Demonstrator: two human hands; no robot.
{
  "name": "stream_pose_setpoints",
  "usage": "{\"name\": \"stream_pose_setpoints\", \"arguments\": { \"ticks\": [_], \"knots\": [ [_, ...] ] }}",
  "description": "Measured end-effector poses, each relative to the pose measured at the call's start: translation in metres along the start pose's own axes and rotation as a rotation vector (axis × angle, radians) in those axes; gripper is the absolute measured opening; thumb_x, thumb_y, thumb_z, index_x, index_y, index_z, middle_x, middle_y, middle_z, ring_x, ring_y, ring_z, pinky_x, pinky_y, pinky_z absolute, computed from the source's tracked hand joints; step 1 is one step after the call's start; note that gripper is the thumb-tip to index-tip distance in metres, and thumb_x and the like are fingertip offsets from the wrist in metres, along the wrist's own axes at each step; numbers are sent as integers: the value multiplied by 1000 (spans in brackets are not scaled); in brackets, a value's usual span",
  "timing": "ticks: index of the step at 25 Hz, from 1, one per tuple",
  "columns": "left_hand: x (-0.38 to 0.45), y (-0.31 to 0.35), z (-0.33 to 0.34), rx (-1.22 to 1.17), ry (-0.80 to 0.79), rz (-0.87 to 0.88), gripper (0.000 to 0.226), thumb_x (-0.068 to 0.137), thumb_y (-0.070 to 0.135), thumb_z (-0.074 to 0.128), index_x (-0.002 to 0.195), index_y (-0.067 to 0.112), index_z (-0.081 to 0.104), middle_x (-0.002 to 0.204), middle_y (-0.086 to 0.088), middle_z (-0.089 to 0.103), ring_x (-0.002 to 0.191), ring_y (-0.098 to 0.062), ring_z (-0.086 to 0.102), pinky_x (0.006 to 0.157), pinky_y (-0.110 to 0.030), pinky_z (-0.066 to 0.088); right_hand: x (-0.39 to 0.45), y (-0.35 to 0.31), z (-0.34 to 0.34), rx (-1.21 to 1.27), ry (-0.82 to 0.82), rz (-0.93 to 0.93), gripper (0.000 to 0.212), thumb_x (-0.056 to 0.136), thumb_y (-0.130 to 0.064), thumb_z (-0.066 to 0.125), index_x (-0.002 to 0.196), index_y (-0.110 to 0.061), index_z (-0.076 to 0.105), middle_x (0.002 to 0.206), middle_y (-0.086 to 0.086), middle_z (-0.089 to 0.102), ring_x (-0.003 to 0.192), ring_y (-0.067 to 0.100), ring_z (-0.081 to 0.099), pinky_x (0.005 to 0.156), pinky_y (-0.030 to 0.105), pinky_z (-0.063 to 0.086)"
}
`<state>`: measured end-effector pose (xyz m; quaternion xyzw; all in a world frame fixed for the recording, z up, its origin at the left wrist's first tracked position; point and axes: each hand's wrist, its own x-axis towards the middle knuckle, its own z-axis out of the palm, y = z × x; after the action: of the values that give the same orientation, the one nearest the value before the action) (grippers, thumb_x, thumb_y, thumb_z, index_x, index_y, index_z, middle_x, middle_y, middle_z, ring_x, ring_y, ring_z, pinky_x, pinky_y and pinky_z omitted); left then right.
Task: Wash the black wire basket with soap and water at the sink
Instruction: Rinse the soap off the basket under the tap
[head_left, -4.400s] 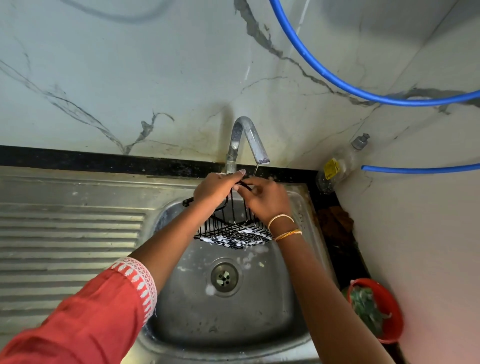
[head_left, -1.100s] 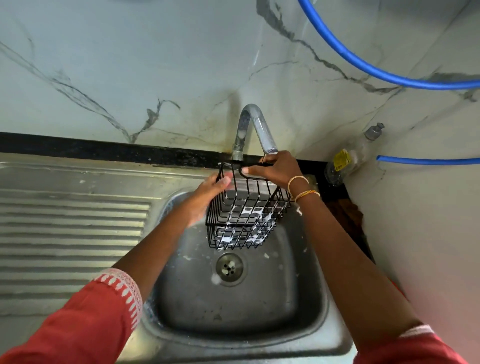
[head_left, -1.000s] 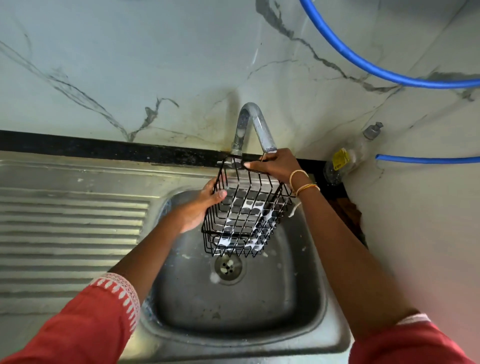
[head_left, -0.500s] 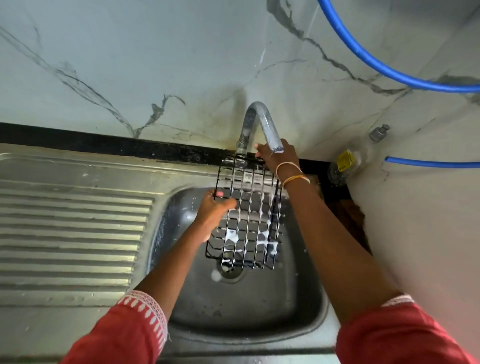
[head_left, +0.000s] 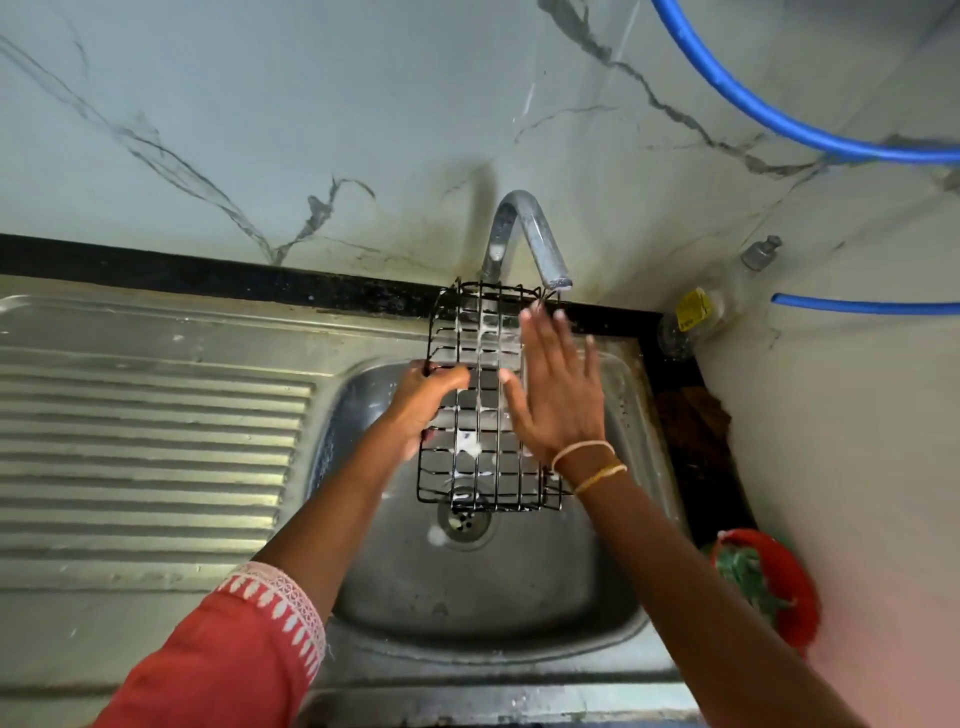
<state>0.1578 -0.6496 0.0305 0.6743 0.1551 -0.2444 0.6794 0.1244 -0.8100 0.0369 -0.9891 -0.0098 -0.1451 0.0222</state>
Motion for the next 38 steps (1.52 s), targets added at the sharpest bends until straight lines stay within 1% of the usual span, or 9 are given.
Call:
{"name": "stream_pose_setpoints", "arguments": {
  "ticks": [2, 7, 10, 16, 19, 23, 27, 31, 38],
  "knots": [
    [-6, 4, 7, 49, -71, 17, 69, 78, 42, 67, 136, 16, 41, 123, -7, 51, 111, -24, 49, 76, -33, 43, 14, -13, -8, 76, 68, 254, 70, 95, -50, 16, 152, -9, 11, 160, 10, 6, 148, 27, 1, 119, 51, 7],
    [0, 9, -4, -11, -11, 3, 53, 76, 31, 72, 122, 15, 50, 101, -2, 54, 84, -14, 47, 66, -30, 39, -10, 5, -3, -50, -20, -156, 68, 96, -49, 22, 153, -16, 8, 161, 5, 2, 148, 23, -2, 118, 53, 7],
    [2, 7, -6, -8, -60, -3, 51, 77, 26, 73, 121, 16, 50, 97, 0, 52, 83, -14, 47, 65, -29, 39, 9, 12, -7, 66, 49, 250, 70, 94, -47, 20, 153, -12, 9, 160, 12, 3, 148, 27, 0, 119, 52, 8],
    [-3, 17, -5, -86, -73, 22, 30, 79, 16, 71, 105, 18, 54, 71, 5, 59, 62, -9, 52, 59, -27, 32, -24, -10, 0, 55, 2, -115, 67, 95, -46, 23, 153, -15, 9, 161, 6, 2, 148, 22, -3, 119, 50, 7],
    [-4, 10, -1, -91, -57, -4, 30, 77, 24, 72, 101, 18, 55, 83, 4, 52, 74, -11, 46, 61, -26, 36, -2, -8, -5, 133, 43, 276, 69, 94, -46, 19, 153, -12, 8, 161, 8, 1, 148, 25, -2, 119, 52, 9],
    [-3, 16, 7, -149, -19, 31, 38, 71, 29, 74, 104, 21, 56, 74, 5, 55, 70, -11, 47, 58, -25, 34, -22, -36, 1, 63, -36, -137, 69, 95, -45, 27, 153, -14, 7, 161, 6, -2, 148, 23, -5, 119, 49, 1],
    [5, 17, 1, -111, 19, 13, 43, 77, 25, 72, 114, 16, 52, 76, 4, 50, 66, -10, 41, 56, -24, 32, -4, -2, -4, 106, 55, 280, 68, 94, -45, 18, 153, -15, 6, 161, 8, -1, 148, 27, -1, 119, 52, 5],
    [-2, 14, 7, -64, -54, -16, 64, 65, 44, 73, 120, 16, 55, 90, 0, 56, 76, -12, 49, 58, -26, 37, -8, -39, -6, 134, -10, -88, 67, 93, -42, 23, 153, -12, 11, 161, 8, 4, 148, 26, 2, 119, 51, 7],
    [-1, 6, 4, -18, -32, -14, 33, 75, 33, 72, 103, 20, 58, 92, 1, 55, 84, -13, 45, 66, -30, 36, -3, -34, -4, 114, -9, -45, 72, 89, -39, 25, 152, -9, 10, 160, 11, 5, 148, 27, 4, 119, 50, 10]
  ]
}}
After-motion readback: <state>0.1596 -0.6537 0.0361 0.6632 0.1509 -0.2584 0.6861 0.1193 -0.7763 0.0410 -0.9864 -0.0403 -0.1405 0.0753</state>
